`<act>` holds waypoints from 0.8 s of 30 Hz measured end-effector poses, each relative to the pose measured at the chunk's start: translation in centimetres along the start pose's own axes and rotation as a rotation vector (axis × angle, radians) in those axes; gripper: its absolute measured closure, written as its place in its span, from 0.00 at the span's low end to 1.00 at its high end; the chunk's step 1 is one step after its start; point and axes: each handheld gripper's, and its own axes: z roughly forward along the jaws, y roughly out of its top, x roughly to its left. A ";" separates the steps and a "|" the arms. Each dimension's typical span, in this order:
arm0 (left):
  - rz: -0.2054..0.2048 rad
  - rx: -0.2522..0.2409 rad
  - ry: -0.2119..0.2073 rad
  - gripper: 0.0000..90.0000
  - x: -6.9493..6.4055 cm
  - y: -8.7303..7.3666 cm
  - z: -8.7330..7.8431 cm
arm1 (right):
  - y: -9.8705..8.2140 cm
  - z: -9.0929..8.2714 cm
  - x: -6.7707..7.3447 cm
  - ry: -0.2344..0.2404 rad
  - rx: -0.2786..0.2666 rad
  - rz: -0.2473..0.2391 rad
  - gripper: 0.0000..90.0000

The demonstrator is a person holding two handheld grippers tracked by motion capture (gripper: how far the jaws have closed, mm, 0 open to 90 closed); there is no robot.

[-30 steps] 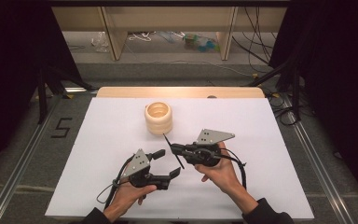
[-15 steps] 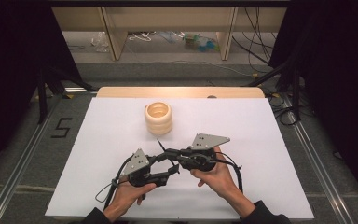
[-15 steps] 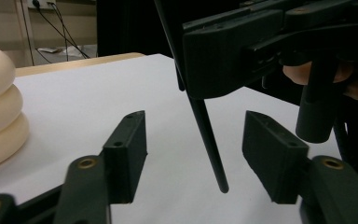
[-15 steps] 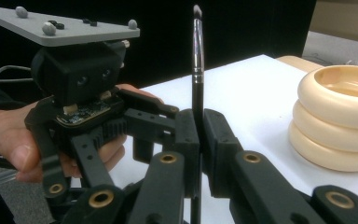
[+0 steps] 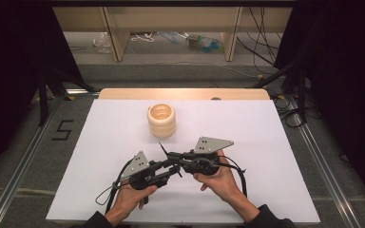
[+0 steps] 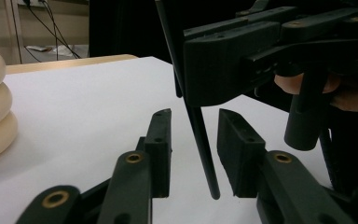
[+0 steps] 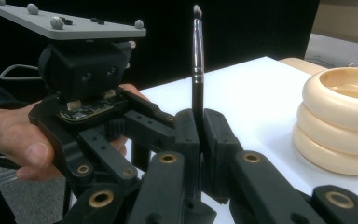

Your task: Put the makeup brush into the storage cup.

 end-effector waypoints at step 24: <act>0.000 -0.006 -0.006 0.93 0.4 -0.2 -0.2 | 0.0 0.1 0.3 0.001 0.016 -0.029 0.95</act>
